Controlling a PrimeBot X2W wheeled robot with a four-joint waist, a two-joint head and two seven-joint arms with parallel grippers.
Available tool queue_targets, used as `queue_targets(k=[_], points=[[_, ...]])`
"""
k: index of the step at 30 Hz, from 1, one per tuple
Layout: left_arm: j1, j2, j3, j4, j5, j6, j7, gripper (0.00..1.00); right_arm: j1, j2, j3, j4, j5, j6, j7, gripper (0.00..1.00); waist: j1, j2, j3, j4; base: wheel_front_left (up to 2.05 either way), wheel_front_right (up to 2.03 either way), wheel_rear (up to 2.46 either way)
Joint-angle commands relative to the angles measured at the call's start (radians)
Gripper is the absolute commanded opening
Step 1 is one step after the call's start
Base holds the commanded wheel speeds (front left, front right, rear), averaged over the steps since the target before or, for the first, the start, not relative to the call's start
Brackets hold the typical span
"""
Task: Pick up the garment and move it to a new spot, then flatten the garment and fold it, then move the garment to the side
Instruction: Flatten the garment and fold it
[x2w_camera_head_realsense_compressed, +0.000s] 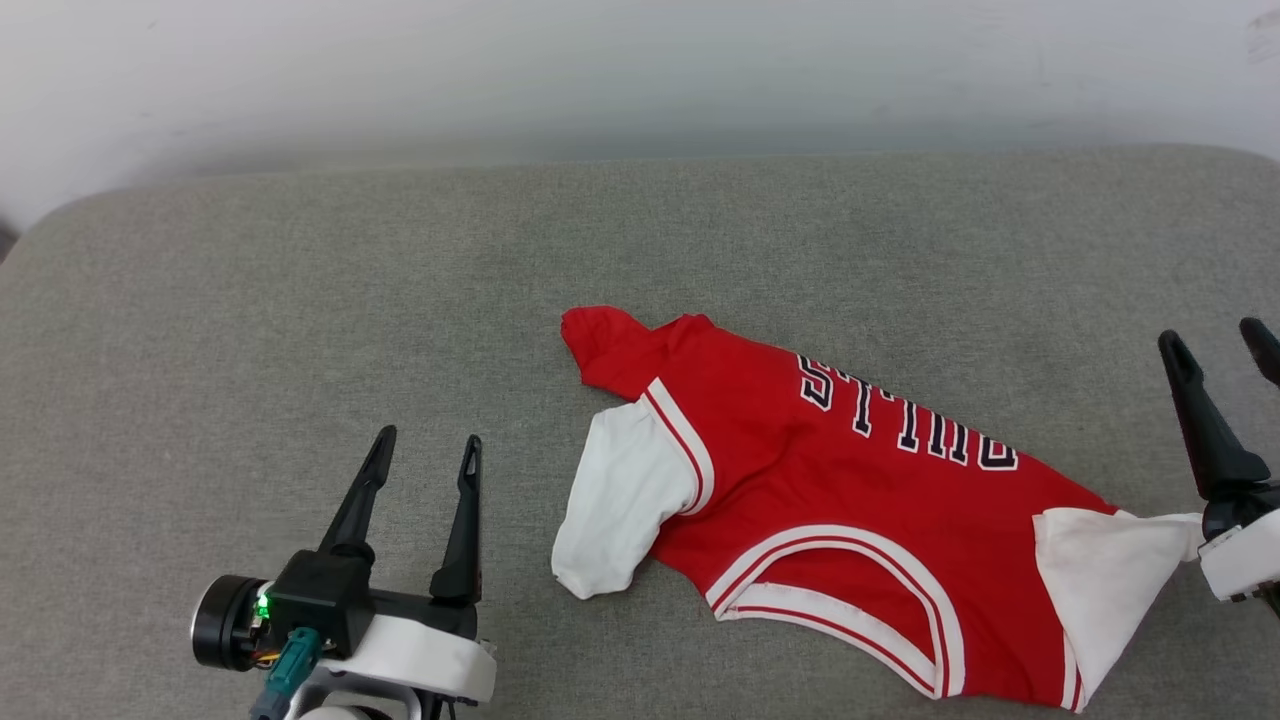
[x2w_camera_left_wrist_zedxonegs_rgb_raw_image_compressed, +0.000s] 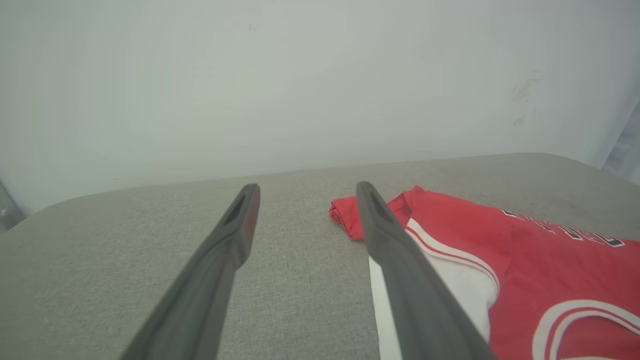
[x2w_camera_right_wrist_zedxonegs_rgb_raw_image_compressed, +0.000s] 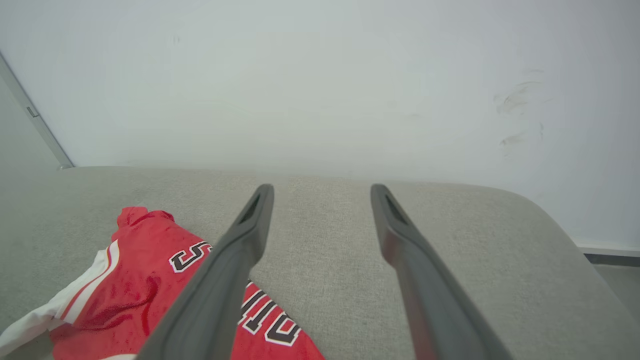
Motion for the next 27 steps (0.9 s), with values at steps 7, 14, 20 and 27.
queue_targets(k=[7, 14, 20, 27], points=[[-0.051, 0.022, -0.087, 0.008, 0.027, -0.019, 0.005, 1.0, 0.09, 0.167, -0.132, -0.188, -0.132, -0.001, 0.027, 1.0, 0.0, -0.0001, 0.027, -0.011, 0.0, 0.0, 0.0], [-0.134, 0.038, -0.111, -0.006, 0.03, -0.017, 0.068, 1.0, 0.105, 0.242, -0.162, -0.267, -0.183, -0.001, -0.046, 1.0, 0.0, -0.0001, 0.059, -0.04, 0.0, 0.0, 0.0], [-0.151, 0.06, -0.179, 0.056, -0.015, -0.028, 0.294, 1.0, 0.12, 0.271, -0.163, -0.269, -0.209, -0.001, -0.085, 1.0, 0.0, -0.0001, 0.08, -0.051, 0.0, 0.0, 0.0], [-0.224, 0.161, -0.306, 0.029, -0.136, -0.031, 0.758, 1.0, 0.113, 0.278, -0.151, -0.269, -0.213, -0.001, -0.073, 1.0, 0.0, -0.0001, 0.115, -0.063, 0.0, 0.0, 0.0]])
